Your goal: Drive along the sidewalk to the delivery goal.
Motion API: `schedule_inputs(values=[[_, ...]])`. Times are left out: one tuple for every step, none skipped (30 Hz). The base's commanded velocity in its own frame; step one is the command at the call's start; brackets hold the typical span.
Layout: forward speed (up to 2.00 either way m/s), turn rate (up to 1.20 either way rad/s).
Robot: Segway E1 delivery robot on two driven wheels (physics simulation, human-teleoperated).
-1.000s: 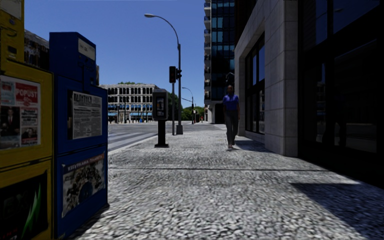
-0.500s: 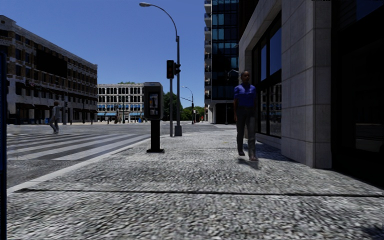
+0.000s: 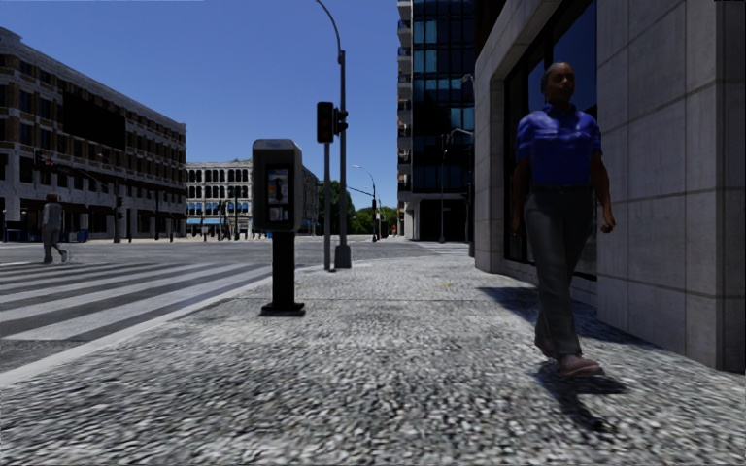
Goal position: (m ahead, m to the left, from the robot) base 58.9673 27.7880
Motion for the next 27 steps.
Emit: schedule_inputs(values=[[2.00, 0.00], [2.00, 0.00], [2.00, 0.00], [2.00, 0.00], [2.00, 0.00], [2.00, 0.00], [2.00, 0.00], [2.00, 0.00], [2.00, 0.00], [2.00, 0.00], [2.00, 0.00], [2.00, 0.00], [2.00, 0.00], [2.00, 0.00], [2.00, 0.00], [2.00, 0.00], [2.00, 0.00], [2.00, -0.15], [2.00, -0.42], [2.00, -0.59], [2.00, -0.66], [2.00, -0.66], [2.00, -1.20], [2.00, -1.20], [2.00, -1.20], [2.00, -1.19], [2.00, -1.11]])
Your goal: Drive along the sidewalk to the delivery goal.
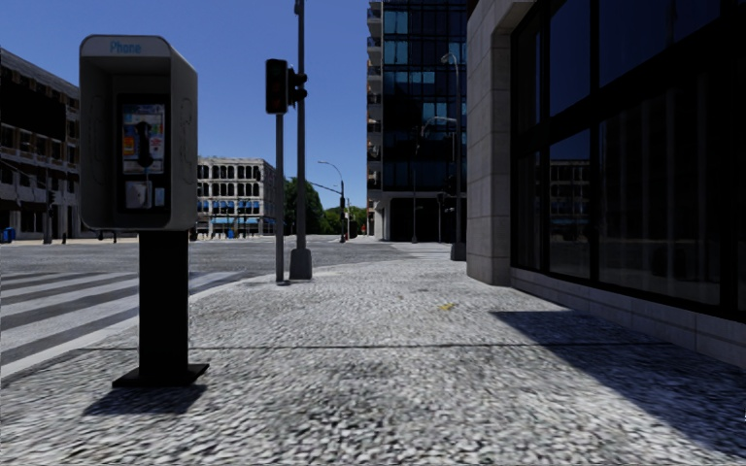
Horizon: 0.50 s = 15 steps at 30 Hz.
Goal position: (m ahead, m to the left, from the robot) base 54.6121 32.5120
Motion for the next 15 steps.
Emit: schedule_inputs(values=[[2.00, -1.11], [2.00, -1.09], [2.00, -0.97], [2.00, -0.56], [2.00, -0.35], [2.00, -0.35], [2.00, -0.13], [2.00, -0.06], [2.00, -0.04], [2.00, -0.02], [2.00, -0.01], [2.00, -0.01], [2.00, -0.01], [2.00, -0.01], [2.00, 0.00]])
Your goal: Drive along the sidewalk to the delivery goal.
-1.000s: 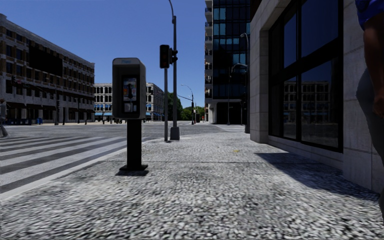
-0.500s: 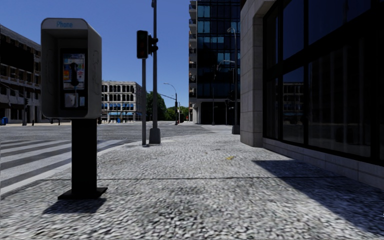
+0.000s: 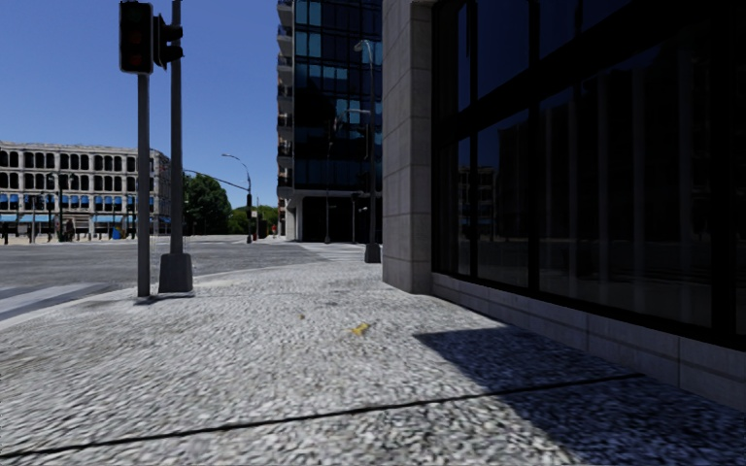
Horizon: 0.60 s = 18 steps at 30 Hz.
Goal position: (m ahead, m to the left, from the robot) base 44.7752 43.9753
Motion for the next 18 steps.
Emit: schedule_inputs(values=[[2.00, 0.00], [2.00, 0.00], [2.00, 0.86], [2.00, 1.20], [2.00, 1.20], [2.00, 1.20], [2.00, 1.20], [2.00, 1.20], [2.00, 1.20], [2.00, 1.20], [2.00, 1.20], [2.00, 1.20], [2.00, 1.20], [2.00, 1.20], [2.00, 1.20], [2.00, 1.20], [2.00, 1.20], [2.00, 1.20]])
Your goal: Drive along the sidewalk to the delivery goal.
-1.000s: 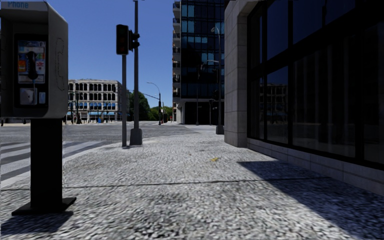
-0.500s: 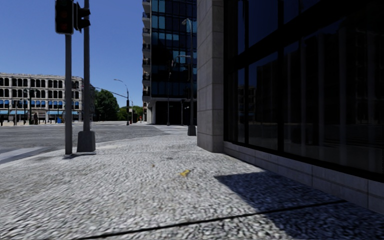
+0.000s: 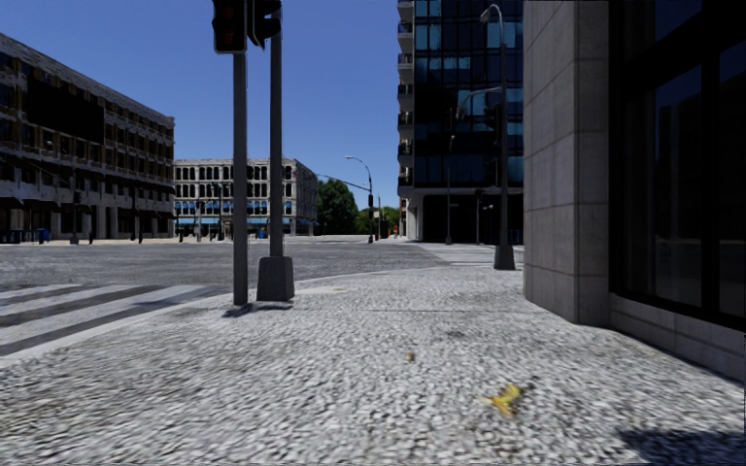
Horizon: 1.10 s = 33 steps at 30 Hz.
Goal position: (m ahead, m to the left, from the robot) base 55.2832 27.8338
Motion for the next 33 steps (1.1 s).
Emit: schedule_inputs(values=[[2.00, 1.20], [2.00, 1.20], [2.00, 1.20], [2.00, 1.20], [2.00, 1.20], [2.00, 1.20], [2.00, 1.20], [2.00, 1.20], [2.00, 1.20], [2.00, 1.20], [2.00, 1.20], [2.00, 1.20], [2.00, 1.20], [2.00, 1.20], [2.00, 1.20], [2.00, 1.20], [2.00, 1.20], [2.00, 1.20], [2.00, 1.20], [2.00, 1.20], [2.00, 1.20], [2.00, 1.20], [2.00, 1.20], [2.00, 1.20], [2.00, 1.20], [2.00, 1.20], [2.00, 1.20], [2.00, 1.03], [2.00, 0.53], [2.00, 0.00], [2.00, 0.00], [2.00, 0.00], [2.00, 0.00]])
